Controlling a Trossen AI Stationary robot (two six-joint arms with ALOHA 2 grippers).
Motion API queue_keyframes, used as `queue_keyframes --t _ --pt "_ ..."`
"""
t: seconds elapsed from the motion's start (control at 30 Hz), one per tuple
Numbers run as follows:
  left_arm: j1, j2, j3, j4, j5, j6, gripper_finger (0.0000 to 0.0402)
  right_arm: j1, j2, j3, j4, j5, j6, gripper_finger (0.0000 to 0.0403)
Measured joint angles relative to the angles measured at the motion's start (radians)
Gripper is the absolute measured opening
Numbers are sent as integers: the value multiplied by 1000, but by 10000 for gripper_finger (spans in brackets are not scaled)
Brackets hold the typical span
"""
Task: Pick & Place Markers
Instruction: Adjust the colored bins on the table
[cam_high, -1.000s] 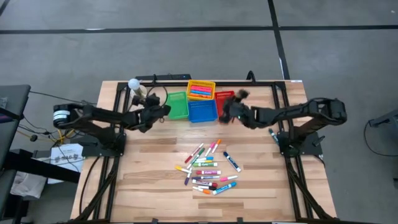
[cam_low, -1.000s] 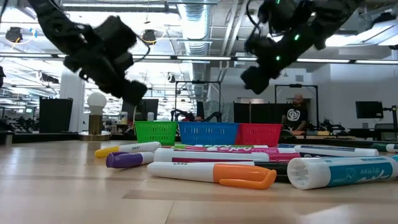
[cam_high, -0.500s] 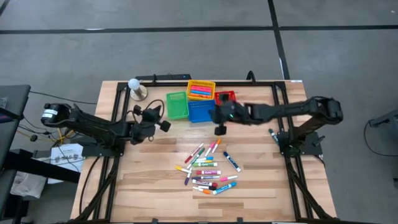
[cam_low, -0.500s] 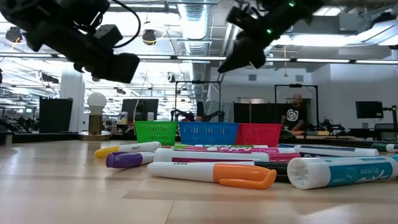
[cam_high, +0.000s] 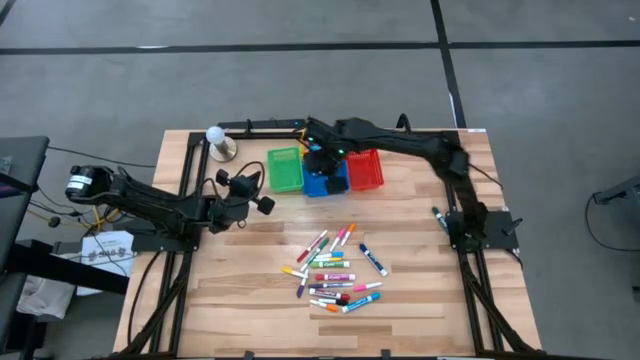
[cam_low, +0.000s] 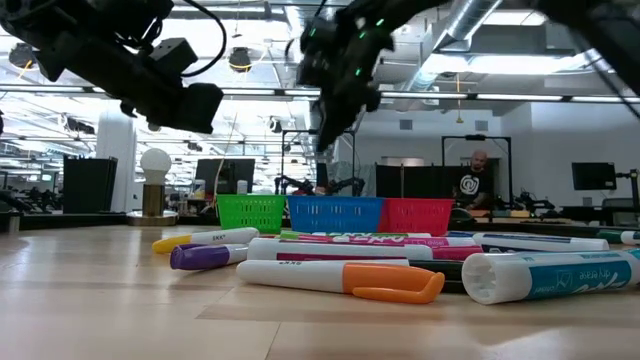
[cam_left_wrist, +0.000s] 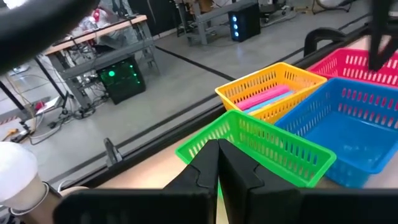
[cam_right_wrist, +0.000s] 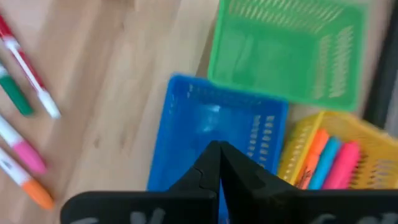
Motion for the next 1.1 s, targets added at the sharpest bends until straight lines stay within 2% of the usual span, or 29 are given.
queue_keyframes --t 0.13,0.3,0.67,0.93,1.1 --pt "0 0 0 0 9 14 10 -10 127 107 -81 -12 -36 0" --pt "0 0 0 0 9 15 11 -9 199 156 -87 -12 -73 0" --pt "0 0 0 0 9 15 12 -38 221 156 -4 9 -81 0" --pt "0 0 0 0 9 15 12 -59 253 153 -37 14 -77 0" --pt "0 0 0 0 9 15 12 -61 267 155 -21 90 -83 0"
